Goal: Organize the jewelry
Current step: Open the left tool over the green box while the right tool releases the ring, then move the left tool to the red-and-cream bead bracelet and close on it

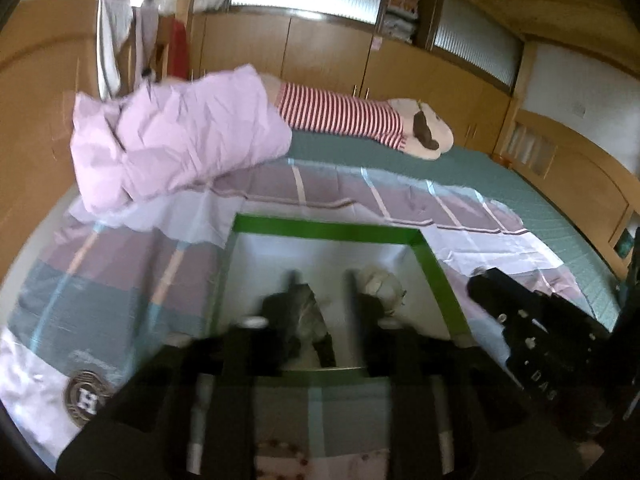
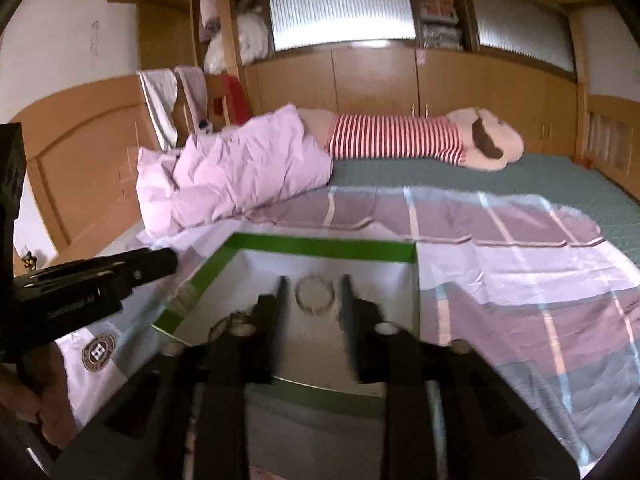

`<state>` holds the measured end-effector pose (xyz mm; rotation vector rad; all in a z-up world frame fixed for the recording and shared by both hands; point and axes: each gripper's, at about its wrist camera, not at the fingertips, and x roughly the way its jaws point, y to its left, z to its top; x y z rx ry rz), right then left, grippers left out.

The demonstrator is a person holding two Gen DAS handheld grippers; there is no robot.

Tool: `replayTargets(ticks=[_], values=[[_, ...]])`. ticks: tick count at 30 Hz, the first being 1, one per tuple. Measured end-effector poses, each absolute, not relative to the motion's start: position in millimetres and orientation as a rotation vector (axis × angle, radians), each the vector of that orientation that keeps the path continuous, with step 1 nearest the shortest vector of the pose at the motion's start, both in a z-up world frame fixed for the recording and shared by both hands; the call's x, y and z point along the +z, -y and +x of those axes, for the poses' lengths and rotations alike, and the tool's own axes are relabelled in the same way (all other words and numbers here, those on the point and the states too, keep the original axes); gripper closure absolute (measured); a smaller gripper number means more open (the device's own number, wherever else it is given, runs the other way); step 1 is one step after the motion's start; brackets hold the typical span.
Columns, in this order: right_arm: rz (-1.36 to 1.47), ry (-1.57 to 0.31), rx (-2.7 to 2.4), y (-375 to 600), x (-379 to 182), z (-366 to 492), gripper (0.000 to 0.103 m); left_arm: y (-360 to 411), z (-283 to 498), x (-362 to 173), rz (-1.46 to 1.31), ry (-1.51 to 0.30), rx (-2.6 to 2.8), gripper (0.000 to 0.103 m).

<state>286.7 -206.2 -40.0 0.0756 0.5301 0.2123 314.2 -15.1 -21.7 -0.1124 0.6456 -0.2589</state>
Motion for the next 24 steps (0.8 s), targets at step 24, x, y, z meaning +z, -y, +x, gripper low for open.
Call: replayTargets(ticks=[24], values=[[0.018,-0.520,0.272,212.0,1.0,120.6,0.028,-54.4,123.2,17.4,-0.018,-0.524,-0.128,0.009]])
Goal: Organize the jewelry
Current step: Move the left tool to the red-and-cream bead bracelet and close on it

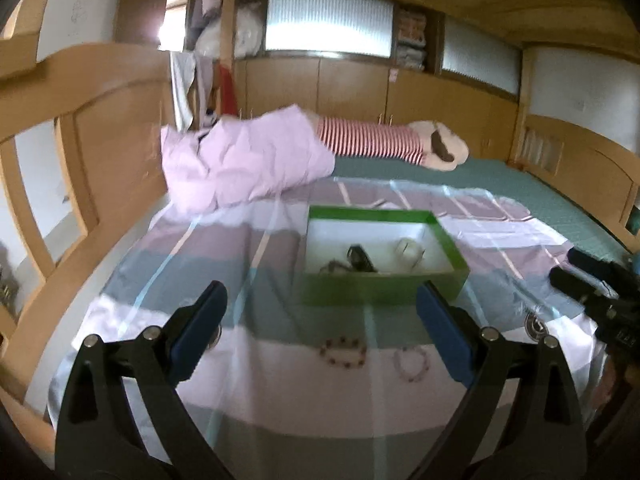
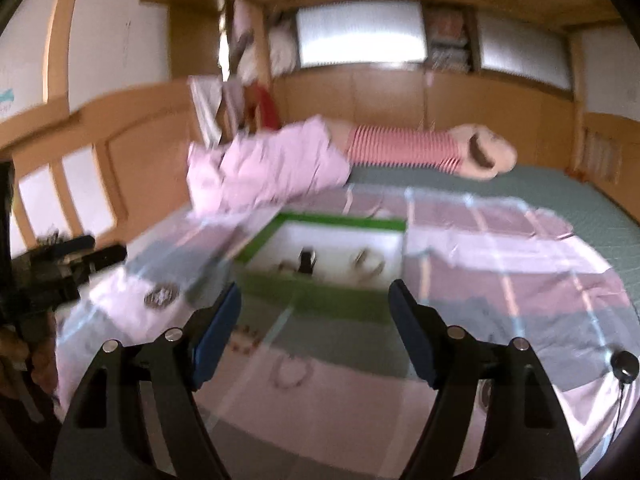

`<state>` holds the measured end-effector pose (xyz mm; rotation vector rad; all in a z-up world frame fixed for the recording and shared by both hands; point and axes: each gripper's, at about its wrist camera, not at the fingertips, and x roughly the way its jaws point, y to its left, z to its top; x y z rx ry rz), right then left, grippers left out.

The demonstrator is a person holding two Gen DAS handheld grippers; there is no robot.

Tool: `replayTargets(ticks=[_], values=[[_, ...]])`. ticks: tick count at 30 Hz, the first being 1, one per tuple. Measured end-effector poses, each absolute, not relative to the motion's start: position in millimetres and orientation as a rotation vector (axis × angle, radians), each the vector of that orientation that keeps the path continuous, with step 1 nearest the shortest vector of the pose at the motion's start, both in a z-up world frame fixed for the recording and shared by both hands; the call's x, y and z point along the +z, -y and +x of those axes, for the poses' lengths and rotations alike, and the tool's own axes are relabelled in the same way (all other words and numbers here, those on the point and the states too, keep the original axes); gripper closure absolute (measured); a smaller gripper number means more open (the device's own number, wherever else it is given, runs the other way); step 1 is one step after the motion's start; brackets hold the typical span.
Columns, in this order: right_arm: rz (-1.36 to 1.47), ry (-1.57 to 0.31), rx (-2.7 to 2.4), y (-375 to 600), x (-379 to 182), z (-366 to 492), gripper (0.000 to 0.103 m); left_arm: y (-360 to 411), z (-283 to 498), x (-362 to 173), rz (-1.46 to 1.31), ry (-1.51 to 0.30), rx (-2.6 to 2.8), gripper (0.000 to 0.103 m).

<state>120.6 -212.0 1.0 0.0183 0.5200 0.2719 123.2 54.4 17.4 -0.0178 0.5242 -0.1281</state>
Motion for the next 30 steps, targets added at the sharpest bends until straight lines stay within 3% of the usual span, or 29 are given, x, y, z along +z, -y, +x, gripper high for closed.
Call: replayTargets(ticks=[4,11,17,21,22,25,30], values=[[0.001,-0.685,0.297,189.3,-47.0,148.7,0.029,-62.5,130.7,19.4,-0.050,-0.529,-0.096,0.009],[-0.166,-0.841,0.342,137.4,-119.6,179.6,0.053,-64.8,141.4,17.3,-0.050,-0.543,-0.075,0.009],[-0.232,-0.901,0.358,109.9,-148.4,199.0,0.066,-71.4,151.2,14.6,-0.067,-0.561,-0.065,0.009],[-0.216,-0.975,0.335,104.8,-167.4,212.3,0.066,-76.9,158.7,10.8,-0.075,-0.582,-0.051,0.009],[-0.212,-0.968,0.330,103.9,-167.1,212.9,0.067,-78.1,160.2,10.0,-0.076,-0.586,-0.050,0.009],[-0.205,-0.971,0.350,100.2,-162.6,213.0,0.096,-80.4,165.0,8.0,-0.074,-0.597,-0.044,0.009],[-0.139,-0.880,0.404,102.4,-116.9,194.1,0.096,-78.9,172.4,3.0,-0.059,-0.626,-0.041,0.009]])
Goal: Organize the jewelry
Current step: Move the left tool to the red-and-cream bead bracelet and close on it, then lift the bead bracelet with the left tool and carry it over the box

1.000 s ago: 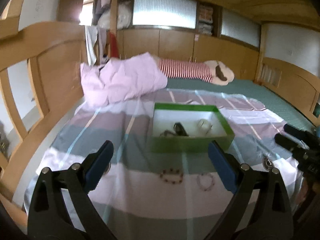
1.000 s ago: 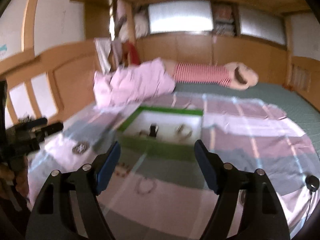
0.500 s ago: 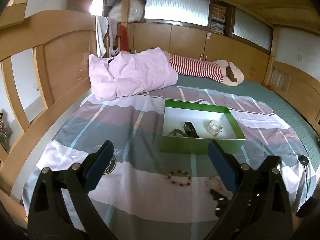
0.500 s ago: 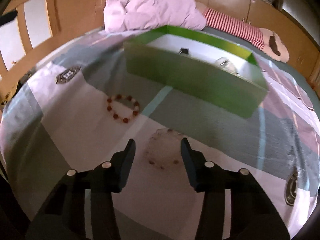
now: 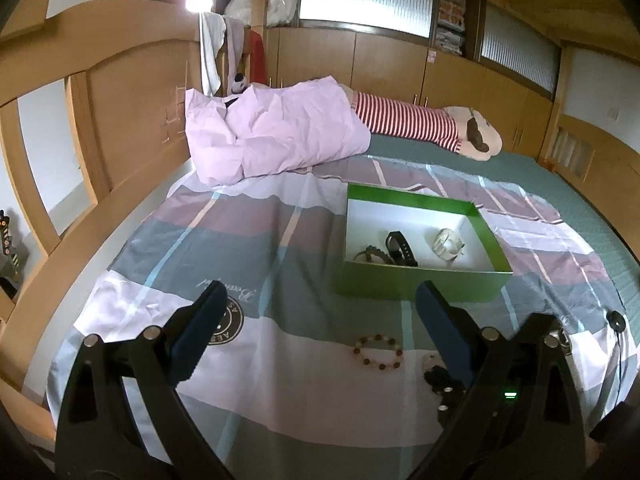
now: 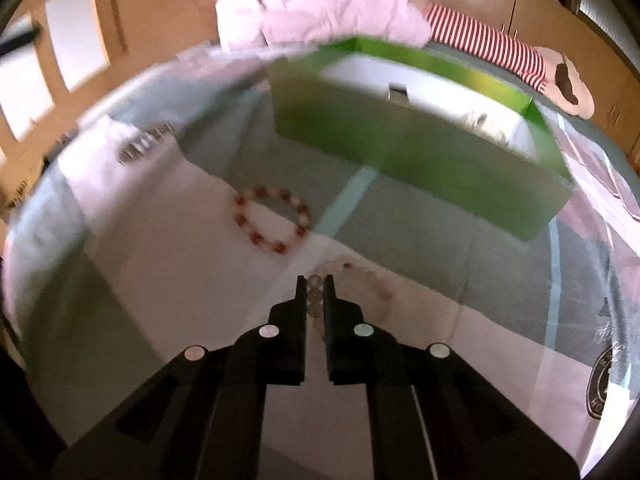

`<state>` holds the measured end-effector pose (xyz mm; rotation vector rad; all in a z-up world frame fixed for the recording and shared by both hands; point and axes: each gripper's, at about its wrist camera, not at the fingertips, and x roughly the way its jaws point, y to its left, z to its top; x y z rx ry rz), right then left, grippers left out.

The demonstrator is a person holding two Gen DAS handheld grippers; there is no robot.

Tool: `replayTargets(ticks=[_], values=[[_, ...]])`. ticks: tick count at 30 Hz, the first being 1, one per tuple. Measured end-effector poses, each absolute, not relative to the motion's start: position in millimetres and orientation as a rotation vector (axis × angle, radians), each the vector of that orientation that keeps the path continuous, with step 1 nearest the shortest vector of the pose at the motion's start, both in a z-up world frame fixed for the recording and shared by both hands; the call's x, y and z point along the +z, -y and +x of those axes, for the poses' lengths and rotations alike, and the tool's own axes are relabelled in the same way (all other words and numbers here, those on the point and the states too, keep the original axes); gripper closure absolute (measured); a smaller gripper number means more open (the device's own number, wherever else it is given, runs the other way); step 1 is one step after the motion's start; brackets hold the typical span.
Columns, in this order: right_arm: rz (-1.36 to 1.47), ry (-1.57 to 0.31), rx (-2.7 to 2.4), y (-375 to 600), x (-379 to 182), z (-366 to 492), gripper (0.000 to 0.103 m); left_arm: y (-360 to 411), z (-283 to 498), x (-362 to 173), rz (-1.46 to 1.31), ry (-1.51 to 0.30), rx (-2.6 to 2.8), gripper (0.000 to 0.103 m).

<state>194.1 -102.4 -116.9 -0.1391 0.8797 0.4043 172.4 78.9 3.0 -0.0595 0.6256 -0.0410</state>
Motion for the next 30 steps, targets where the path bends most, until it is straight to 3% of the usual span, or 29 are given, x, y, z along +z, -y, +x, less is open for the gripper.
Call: replayTargets(ticks=[6,12,16,22,25,27,30], values=[[-0.010,-0.688,0.412,150.1,-32.0,159.7,0.095,-54.3,179.9,-16.5,-0.013,-0.697,-0.101,0.009],[0.051,-0.642,0.371,194.7,-5.9,160.1,0.095,-11.1,194.2,-61.4,0.080,-0.781,-0.127,0.010],[0.081,-0.681,0.347,215.8,-14.4,168.9,0.095,14.5,209.3,-98.1,0.173,-0.838,-0.129,0.025],[0.090,-0.683,0.353,222.5,-16.5,164.7,0.095,30.9,231.4,-139.6,0.249,-0.914,-0.105,0.033],[0.094,-0.677,0.359,225.2,-14.8,161.7,0.095,30.0,240.0,-160.6,0.251,-1.000,-0.113,0.048],[0.096,-0.677,0.361,226.8,-14.9,160.8,0.095,28.7,241.2,-164.0,0.223,-1.001,-0.122,0.052],[0.096,-0.675,0.361,226.9,-14.7,160.5,0.095,32.1,241.5,-161.1,0.212,-1.020,-0.163,0.075]])
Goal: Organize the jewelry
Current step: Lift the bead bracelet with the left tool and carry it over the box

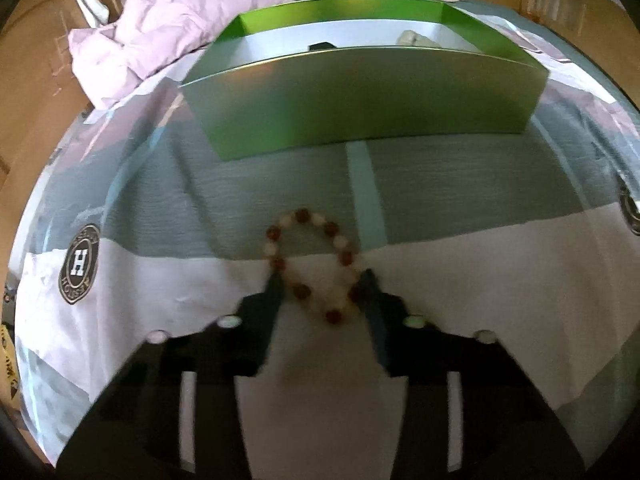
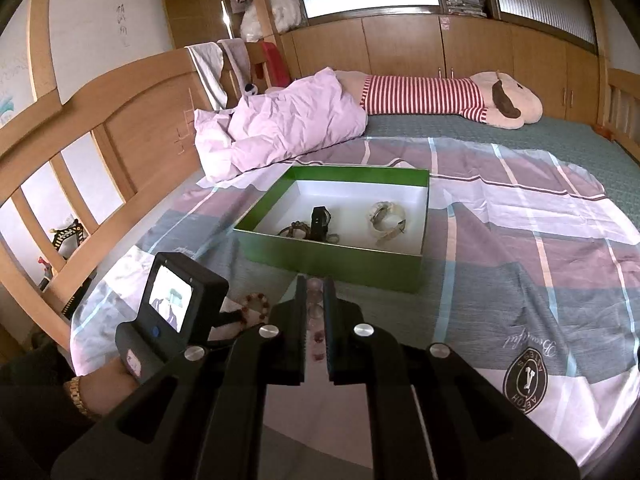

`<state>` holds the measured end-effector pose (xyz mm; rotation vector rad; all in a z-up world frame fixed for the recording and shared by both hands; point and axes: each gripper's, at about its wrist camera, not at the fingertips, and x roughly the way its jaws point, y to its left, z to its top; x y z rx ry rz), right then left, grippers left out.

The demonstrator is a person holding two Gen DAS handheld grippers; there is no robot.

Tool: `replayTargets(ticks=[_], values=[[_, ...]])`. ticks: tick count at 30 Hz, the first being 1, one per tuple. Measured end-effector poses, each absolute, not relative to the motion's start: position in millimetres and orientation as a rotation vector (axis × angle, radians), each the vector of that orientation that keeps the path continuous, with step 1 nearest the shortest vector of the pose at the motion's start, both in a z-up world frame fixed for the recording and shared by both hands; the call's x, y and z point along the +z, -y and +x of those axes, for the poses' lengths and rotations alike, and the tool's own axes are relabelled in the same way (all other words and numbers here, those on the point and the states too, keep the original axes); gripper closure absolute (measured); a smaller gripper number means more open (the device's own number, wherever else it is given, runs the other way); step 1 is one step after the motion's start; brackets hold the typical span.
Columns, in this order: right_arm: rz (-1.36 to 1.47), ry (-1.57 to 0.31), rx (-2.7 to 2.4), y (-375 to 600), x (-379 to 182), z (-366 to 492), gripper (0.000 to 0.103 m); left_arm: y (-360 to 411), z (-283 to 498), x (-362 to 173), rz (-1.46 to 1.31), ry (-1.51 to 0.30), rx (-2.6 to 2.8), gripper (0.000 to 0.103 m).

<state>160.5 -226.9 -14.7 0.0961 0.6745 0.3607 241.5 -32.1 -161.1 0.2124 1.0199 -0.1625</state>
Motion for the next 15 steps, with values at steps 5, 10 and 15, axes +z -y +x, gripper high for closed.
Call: replayTargets(ticks=[5,10,15], values=[[0.092,-0.659,0.363,225.9,-12.4,159.5,0.095,41.5,229.4,-150.9,0.261,-0.972,-0.205,0.095],[0.089,-0.628,0.352,223.1,-6.2,156.1,0.095,37.6,209.6,-96.8,0.228,-0.815,-0.206,0.095],[0.089,-0.608,0.352,215.9,-0.5,151.6,0.095,24.0,179.2,-35.7,0.160,-0.674,-0.224,0.095]])
